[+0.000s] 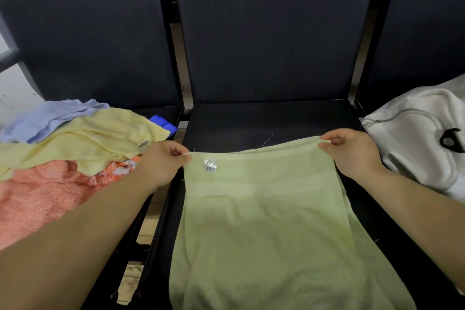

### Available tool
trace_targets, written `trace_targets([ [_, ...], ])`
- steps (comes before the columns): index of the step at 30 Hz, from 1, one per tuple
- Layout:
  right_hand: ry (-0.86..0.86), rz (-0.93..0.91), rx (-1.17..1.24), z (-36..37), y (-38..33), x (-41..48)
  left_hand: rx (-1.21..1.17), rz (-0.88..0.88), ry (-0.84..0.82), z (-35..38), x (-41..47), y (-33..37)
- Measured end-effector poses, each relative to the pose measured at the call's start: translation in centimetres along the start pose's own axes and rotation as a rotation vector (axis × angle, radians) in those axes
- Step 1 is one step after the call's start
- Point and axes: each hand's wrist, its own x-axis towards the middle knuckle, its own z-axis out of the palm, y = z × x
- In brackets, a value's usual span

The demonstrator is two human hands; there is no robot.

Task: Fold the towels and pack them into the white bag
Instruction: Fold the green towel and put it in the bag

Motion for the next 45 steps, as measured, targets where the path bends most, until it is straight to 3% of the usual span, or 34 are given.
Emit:
trace_targets([
  [4,0.011,-0.019,0.015,0.0,-0.5,1.3,0.013,0.01,0.016,1.1,0.5,-0.1],
  [12,-0.007,-0.06,-0.098,0.6,0.8,3.1,0.284,0.065,0.014,2.0,1.4,0.0],
  [22,-0.005,-0.098,-0.196,1.5,1.8,3.7,0.324,0.043,0.04,2.5,1.2,0.2],
  [27,-0.106,-0.12,-0.344,1.4,1.3,3.5,0.341,0.018,0.004,2.5,1.9,-0.2],
  [33,-0.167,-0.198,-0.454,1.1,1.0,2.6,0.485,0.109,-0.018,2.2,1.3,0.2],
  [35,-0.168,-0.215,-0.446,0.5,0.9,2.2,0.411,0.122,-0.018,1.5,0.9,0.5],
  [41,-0.187,-0.135,-0.376,-3.1,-0.6,0.4,-0.162,0.075,-0.004,-2.3,-1.3,2.0],
  [45,-0.216,-0.089,-0.218,-5.5,-3.5,-1.6,-0.296,0.051,0.027,-4.0,-3.5,3.1],
])
